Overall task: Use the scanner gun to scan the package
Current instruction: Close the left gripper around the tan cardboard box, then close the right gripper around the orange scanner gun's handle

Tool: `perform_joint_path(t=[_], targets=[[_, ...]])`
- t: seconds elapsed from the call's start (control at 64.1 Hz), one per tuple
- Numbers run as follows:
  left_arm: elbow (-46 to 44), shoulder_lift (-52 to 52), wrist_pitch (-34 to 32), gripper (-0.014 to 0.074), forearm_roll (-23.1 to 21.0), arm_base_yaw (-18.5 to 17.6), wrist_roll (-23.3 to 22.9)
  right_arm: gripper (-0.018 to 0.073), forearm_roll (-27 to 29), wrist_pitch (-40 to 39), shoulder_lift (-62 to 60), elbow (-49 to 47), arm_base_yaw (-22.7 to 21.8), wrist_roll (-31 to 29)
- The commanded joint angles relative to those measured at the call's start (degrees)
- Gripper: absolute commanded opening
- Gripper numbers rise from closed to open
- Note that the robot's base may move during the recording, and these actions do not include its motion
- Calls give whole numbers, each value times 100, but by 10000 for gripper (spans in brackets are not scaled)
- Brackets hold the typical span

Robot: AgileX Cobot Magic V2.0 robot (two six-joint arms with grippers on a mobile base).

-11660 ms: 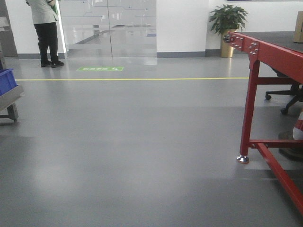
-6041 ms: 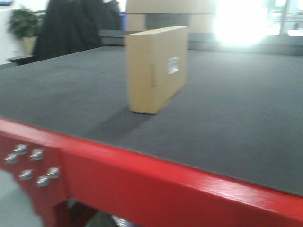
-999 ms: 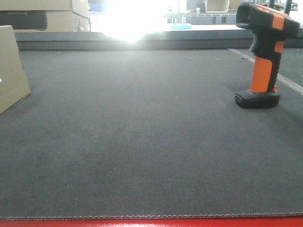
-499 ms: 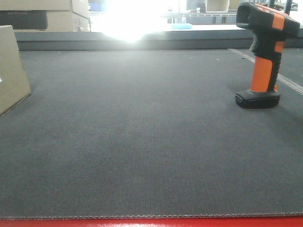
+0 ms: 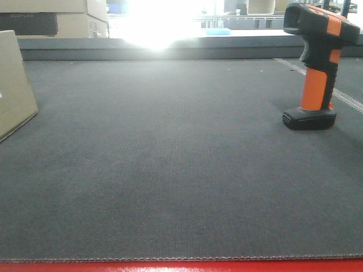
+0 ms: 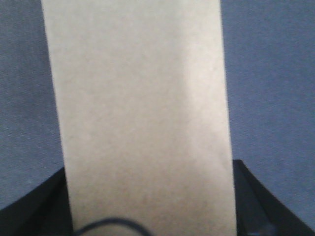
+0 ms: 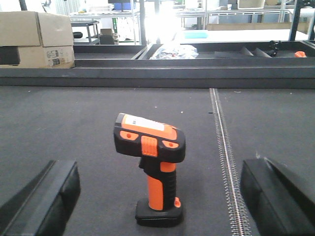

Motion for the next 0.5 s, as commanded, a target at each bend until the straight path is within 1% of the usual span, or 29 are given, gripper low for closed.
perform_joint_path(t=[0.0, 0.14, 0.312, 0.437, 0.484], targets=[[-69, -316, 18, -111, -458, -22, 15, 569, -32, -68, 28, -49, 78, -17], [-69, -791, 18, -111, -1344, -22, 15, 569, -32, -59, 28, -49, 140, -17], [-69, -1187, 18, -111, -2739, -22, 15, 569, -32, 27, 28, 15, 300, -17], [-69, -1206, 18, -111, -3406, -22, 26, 569, -32, 42, 28, 268, 446, -17], [-58, -1206, 18, -111, -3552, -22, 26, 569, -32, 22, 28, 413, 480, -17]])
